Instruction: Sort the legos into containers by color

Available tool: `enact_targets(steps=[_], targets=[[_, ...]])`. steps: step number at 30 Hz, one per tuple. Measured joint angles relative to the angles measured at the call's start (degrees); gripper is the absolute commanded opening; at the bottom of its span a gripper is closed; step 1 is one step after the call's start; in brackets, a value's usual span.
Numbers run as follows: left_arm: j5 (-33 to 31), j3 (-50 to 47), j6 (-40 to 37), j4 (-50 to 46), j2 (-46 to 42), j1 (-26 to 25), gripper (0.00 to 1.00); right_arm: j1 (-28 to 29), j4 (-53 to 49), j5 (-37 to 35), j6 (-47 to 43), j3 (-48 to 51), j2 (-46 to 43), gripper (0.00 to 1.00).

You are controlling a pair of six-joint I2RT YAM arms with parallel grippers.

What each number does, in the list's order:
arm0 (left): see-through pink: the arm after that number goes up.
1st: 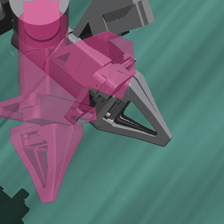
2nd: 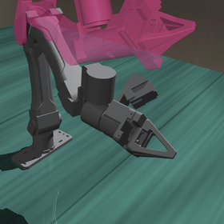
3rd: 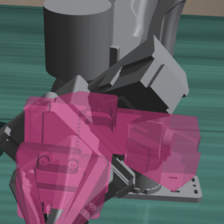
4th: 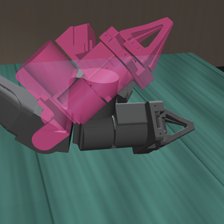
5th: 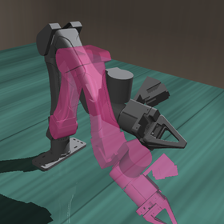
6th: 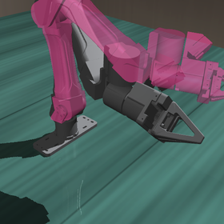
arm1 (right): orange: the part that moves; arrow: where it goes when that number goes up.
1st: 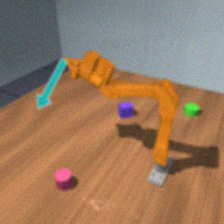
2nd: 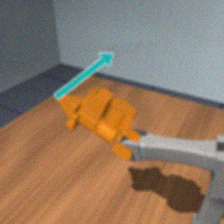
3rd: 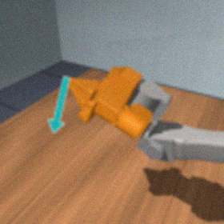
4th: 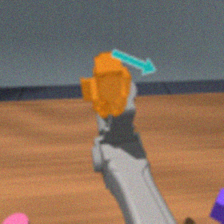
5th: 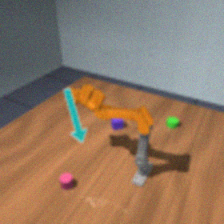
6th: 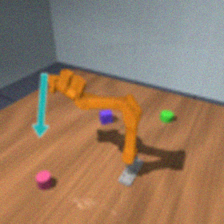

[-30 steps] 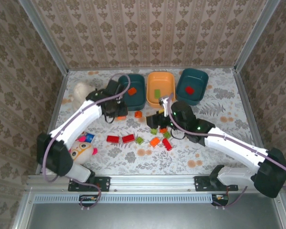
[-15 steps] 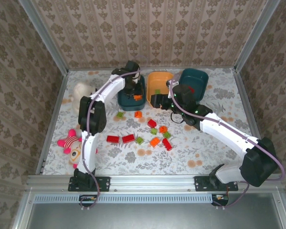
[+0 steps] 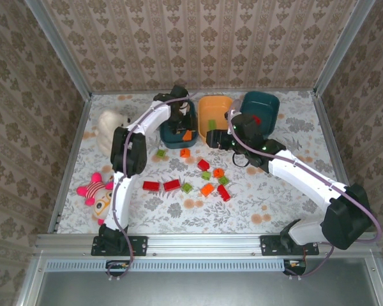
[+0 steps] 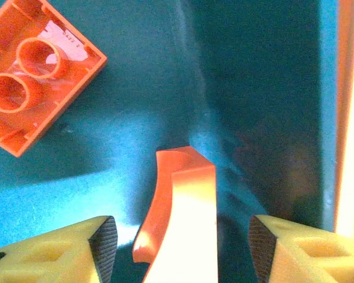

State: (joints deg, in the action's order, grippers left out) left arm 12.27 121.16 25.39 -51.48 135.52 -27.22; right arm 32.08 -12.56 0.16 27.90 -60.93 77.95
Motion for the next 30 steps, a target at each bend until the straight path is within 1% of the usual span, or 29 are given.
enact_targets(steps=[2, 4, 6, 8, 13, 17, 21, 25, 30], targets=[[0.04, -0.57, 0.44, 0.31, -1.55, -0.02, 0.73, 0.09, -5.05, -0.31, -1.22, -1.03, -0.02, 0.68], [0.31, -4.50, 0.94, 1.99, -5.73, -0.02, 0.78, 0.55, -10.60, -0.92, -2.45, -1.81, -0.33, 0.68], [0.81, -11.89, 1.60, 4.72, -12.98, -0.07, 0.81, 1.51, -16.37, -1.42, -3.17, -1.79, -1.11, 0.67], [1.70, -22.38, 2.51, 8.85, -23.28, -0.07, 0.84, 3.26, -21.97, -1.49, -3.58, -0.94, -2.21, 0.67], [6.25, -45.64, 4.68, 19.06, -46.86, -0.70, 0.85, 6.67, -30.67, -0.87, -3.72, 2.82, -2.27, 0.67], [9.42, -61.55, 5.53, 23.74, -59.78, -3.52, 0.86, 7.91, -32.50, 1.46, -3.78, 3.39, 2.34, 0.67], [10.69, -73.00, 6.78, 24.55, -69.70, -6.25, 0.87, 9.03, -32.37, 3.54, -4.00, 3.39, 9.01, 0.67], [10.64, -80.11, 8.59, 24.48, -79.03, -6.58, 0.86, 9.64, -32.15, 4.66, -4.17, 3.39, 13.53, 0.62], [10.38, -84.00, 10.49, 24.00, -86.23, -6.75, 0.86, 9.73, -30.99, 4.52, -4.44, 3.39, 16.79, 0.47]])
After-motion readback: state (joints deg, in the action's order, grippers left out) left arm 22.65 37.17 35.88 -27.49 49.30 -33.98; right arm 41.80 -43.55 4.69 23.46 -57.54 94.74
